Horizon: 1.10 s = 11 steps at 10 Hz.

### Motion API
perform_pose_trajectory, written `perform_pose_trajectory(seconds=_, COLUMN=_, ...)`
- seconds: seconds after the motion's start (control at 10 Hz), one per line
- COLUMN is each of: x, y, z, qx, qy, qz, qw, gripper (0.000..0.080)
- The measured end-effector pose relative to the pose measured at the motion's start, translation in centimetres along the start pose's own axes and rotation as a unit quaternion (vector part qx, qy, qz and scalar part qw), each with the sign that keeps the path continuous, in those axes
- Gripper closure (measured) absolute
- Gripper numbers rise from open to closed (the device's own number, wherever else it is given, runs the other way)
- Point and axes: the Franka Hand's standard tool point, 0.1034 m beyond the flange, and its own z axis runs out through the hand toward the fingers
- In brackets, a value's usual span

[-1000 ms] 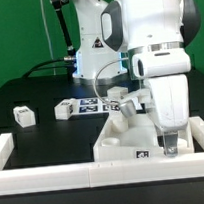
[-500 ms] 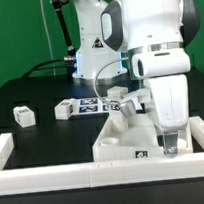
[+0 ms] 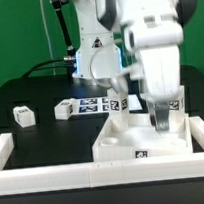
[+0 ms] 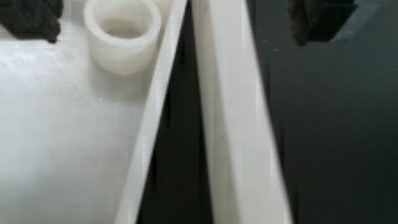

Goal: Assemble square table

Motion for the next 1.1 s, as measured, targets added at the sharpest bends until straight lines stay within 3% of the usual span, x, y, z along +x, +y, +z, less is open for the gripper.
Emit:
perform_pose_trajectory(seconds=0.1, x=-1.3, y=1.2, z=-2.8, qx=-0.004, qy=-0.008, qz=0.012, qw=1.000, gripper=0.0151)
perform_pose_trajectory(seconds=0.2, x=-2.4, y=1.5, z=-4.7, qx=-0.020, qy=-0.011, qz=0.017, qw=1.000, gripper=0.0151)
perform_pose_trajectory(seconds=0.4, x=-2.2, y=0.9, z=-3.9, qx=-0.013, qy=-0.009, qz=0.084, qw=0.996, gripper=0.0151)
perform_pose_trajectory(seconds=0.7, x=-2.6, y=0.6, z=-3.8, qx=-0.014, qy=-0.007, qz=0.172, qw=0.985, gripper=0.0151)
perform_pose_trajectory(seconds=0.8, x=-5.3, y=-1.6, z=-3.0, qx=-0.011, qy=-0.010, qz=0.207, qw=0.978, gripper=0.0151)
perform_pose_trajectory(seconds=1.0, x=-8.8, y=-2.9, z=-4.8, qx=-0.010, qy=-0.016, qz=0.251, qw=0.968, gripper=0.0151)
perform_pose_trajectory(seconds=1.1, x=-11.2, y=-4.2, z=-4.9, qx=-0.004, qy=-0.018, qz=0.311, qw=0.950, gripper=0.0151)
